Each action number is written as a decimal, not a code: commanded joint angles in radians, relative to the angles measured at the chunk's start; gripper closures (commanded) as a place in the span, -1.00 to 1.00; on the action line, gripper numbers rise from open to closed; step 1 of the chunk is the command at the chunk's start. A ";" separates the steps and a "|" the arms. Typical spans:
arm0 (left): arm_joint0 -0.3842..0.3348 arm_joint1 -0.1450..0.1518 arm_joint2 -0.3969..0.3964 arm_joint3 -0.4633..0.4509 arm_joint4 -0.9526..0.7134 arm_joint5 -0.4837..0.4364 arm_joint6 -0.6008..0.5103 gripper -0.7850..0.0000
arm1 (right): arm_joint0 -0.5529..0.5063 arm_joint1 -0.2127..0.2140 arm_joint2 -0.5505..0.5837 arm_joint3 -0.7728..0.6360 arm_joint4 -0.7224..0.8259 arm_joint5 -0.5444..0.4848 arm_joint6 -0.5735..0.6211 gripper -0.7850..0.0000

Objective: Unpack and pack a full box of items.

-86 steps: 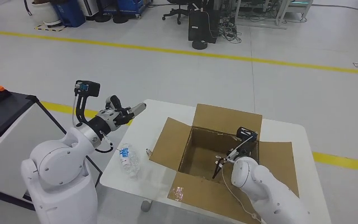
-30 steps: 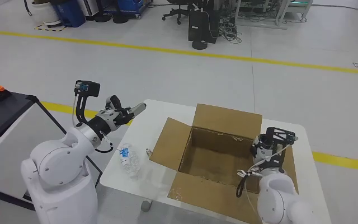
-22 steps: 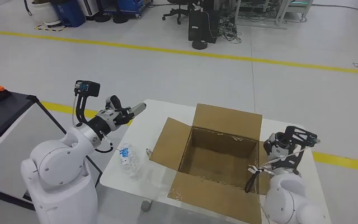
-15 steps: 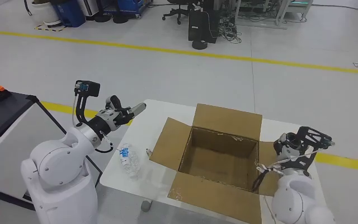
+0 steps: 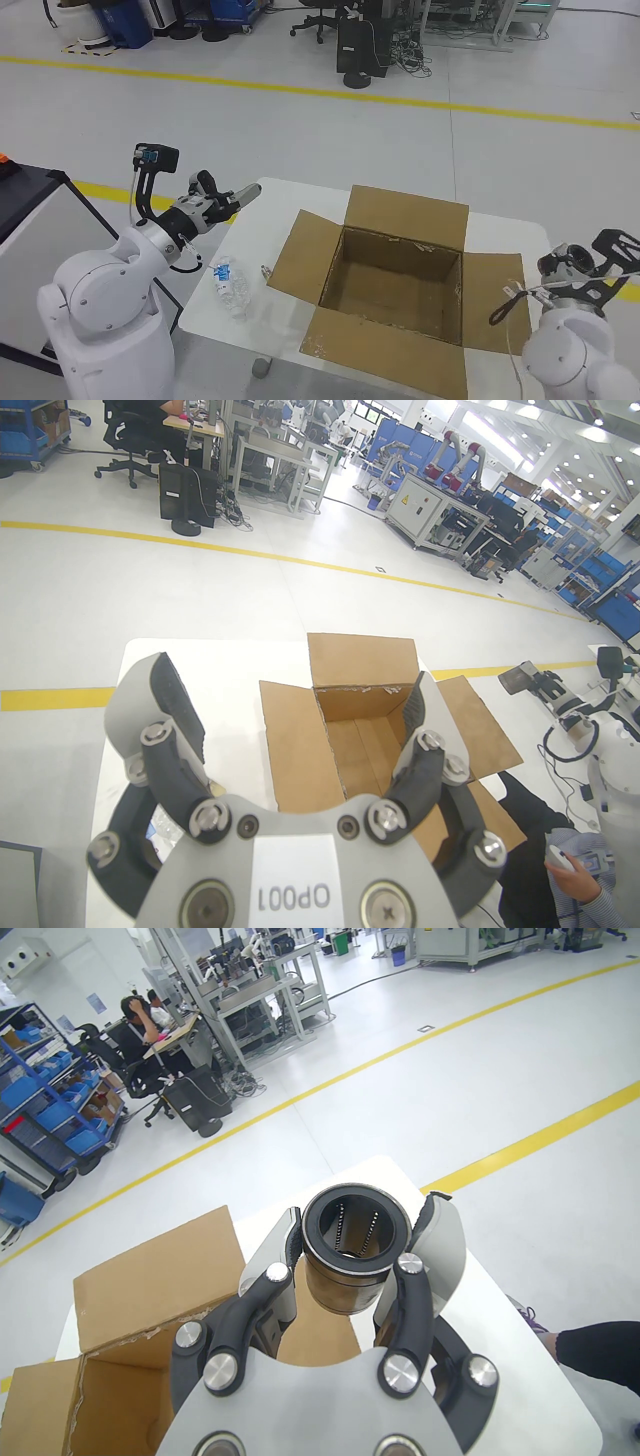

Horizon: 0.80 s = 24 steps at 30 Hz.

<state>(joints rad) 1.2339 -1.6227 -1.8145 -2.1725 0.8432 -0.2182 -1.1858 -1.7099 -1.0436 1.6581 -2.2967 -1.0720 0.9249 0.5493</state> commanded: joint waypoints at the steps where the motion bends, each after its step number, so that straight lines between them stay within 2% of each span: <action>1: 0.000 0.000 0.000 0.000 0.000 0.000 0.000 -1.00 | 0.005 -0.003 0.021 0.019 0.011 0.010 0.012 1.00; 10: 0.000 0.000 0.000 0.000 0.000 0.000 0.000 -1.00 | 0.029 -0.017 0.046 0.117 0.036 0.020 0.036 1.00; 24: 0.000 0.000 0.000 0.000 0.000 0.000 0.000 -1.00 | -0.001 -0.027 0.031 0.217 -0.053 -0.087 0.041 1.00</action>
<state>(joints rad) 1.2339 -1.6227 -1.8145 -2.1725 0.8432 -0.2182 -1.1858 -1.7064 -1.0696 1.6911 -2.0865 -1.1155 0.8468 0.5924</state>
